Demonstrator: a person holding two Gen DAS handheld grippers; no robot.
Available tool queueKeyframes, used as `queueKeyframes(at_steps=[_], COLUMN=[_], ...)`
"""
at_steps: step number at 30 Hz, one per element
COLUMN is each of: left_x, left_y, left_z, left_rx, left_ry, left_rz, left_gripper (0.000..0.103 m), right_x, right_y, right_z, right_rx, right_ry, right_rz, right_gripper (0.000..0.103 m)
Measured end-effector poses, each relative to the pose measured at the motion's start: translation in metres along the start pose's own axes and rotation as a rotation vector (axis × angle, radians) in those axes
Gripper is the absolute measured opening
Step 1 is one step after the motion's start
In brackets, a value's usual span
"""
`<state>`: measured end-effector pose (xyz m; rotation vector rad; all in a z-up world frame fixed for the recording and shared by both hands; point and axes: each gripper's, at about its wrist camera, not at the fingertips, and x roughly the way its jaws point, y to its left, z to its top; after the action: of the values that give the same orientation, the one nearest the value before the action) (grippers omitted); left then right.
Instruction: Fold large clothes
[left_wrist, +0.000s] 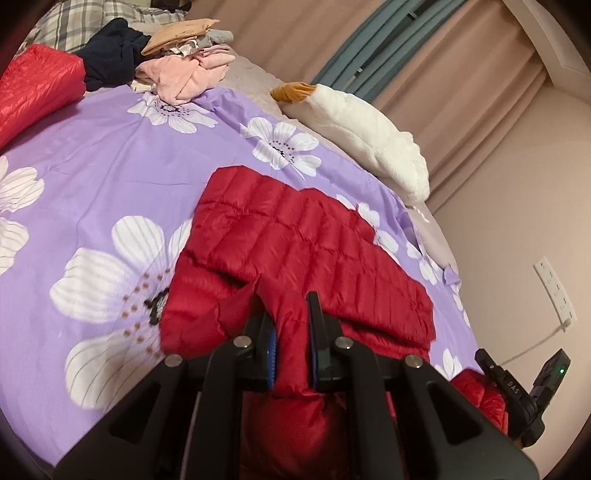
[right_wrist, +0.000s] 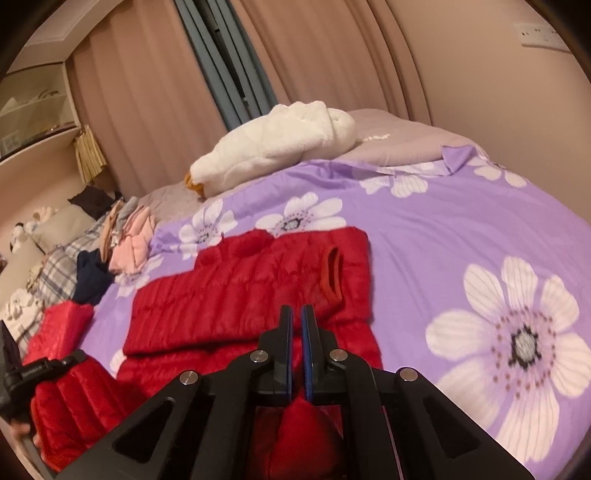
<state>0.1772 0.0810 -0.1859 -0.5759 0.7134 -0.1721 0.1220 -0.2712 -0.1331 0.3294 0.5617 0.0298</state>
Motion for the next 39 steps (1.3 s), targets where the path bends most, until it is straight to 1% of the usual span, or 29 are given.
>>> queueKeyframes(at_steps=[3,6,9,10,13,16,18,19,20,21,22,23,24,25,26,27,28,29,30,33,34,37,39], left_x=[0.017,0.038,0.062,0.069,0.095,0.113,0.125,0.130,0.132,0.131,0.130,0.126,0.122,0.117,0.112,0.103,0.090,0.083,0.077,0.068,0.064,0.049,0.045], left_y=[0.003,0.000,0.000,0.003,0.008,0.016,0.021,0.022,0.023,0.024,0.023,0.024,0.025,0.026,0.026,0.025,0.026,0.026,0.026,0.031,0.033,0.032,0.030], left_z=[0.011,0.020,0.028,0.029,0.034,0.036,0.039,0.041,0.044,0.047,0.050,0.056,0.059,0.063,0.066,0.068,0.071,0.073,0.075,0.072,0.068,0.055,0.047], left_rx=[-0.029,-0.001,0.007,0.003,-0.007,-0.014,-0.019,-0.025,-0.034,-0.044,-0.051,-0.061,-0.072,-0.086,-0.095,-0.094,-0.080,-0.064,-0.041,-0.003,0.001,0.030,0.045], left_ry=[-0.002,-0.006,0.011,0.020,0.059,0.067,0.084,0.103,0.122,0.134,0.137,0.129,0.113,0.087,0.055,-0.001,-0.083,-0.122,-0.134,-0.037,-0.026,-0.046,-0.029], left_rz=[0.011,0.062,0.076,0.078,0.115,0.119,0.123,0.123,0.120,0.115,0.113,0.103,0.094,0.087,0.096,0.143,0.221,0.260,0.275,0.190,0.177,0.203,0.208], left_gripper=[0.012,0.013,0.013,0.014,0.017,0.019,0.022,0.023,0.023,0.024,0.029,0.036,0.040,0.049,0.063,0.071,0.079,0.079,0.079,0.078,0.078,0.079,0.079], right_x=[0.017,0.032,0.053,0.059,0.083,0.104,0.118,0.122,0.127,0.128,0.127,0.125,0.120,0.117,0.112,0.108,0.105,0.103,0.101,0.093,0.087,0.073,0.067], right_y=[-0.002,-0.005,-0.006,-0.007,-0.011,-0.016,-0.021,-0.023,-0.028,-0.031,-0.035,-0.038,-0.041,-0.044,-0.046,-0.048,-0.050,-0.053,-0.056,-0.063,-0.065,-0.066,-0.064], right_z=[0.009,0.017,0.021,0.022,0.021,0.017,0.016,0.017,0.019,0.021,0.023,0.026,0.027,0.028,0.030,0.030,0.031,0.031,0.031,0.029,0.027,0.024,0.024], right_rx=[0.002,-0.004,-0.012,-0.009,0.019,0.019,0.004,0.013,0.048,0.073,0.096,0.118,0.135,0.143,0.147,0.146,0.142,0.140,0.142,0.139,0.133,0.132,0.135], right_ry=[0.000,-0.006,0.000,0.005,0.032,0.063,0.087,0.103,0.130,0.143,0.145,0.135,0.113,0.094,0.078,0.075,0.078,0.081,0.086,0.103,0.100,0.095,0.094], right_rz=[-0.021,-0.042,-0.073,-0.077,-0.088,-0.113,-0.145,-0.150,-0.133,-0.123,-0.114,-0.108,-0.103,-0.102,-0.107,-0.115,-0.126,-0.130,-0.129,-0.125,-0.124,-0.106,-0.105], right_gripper=[0.006,0.007,0.007,0.007,0.007,0.007,0.007,0.010,0.017,0.032,0.043,0.065,0.079,0.080,0.081,0.081,0.081,0.081,0.081,0.081,0.081,0.081,0.081])
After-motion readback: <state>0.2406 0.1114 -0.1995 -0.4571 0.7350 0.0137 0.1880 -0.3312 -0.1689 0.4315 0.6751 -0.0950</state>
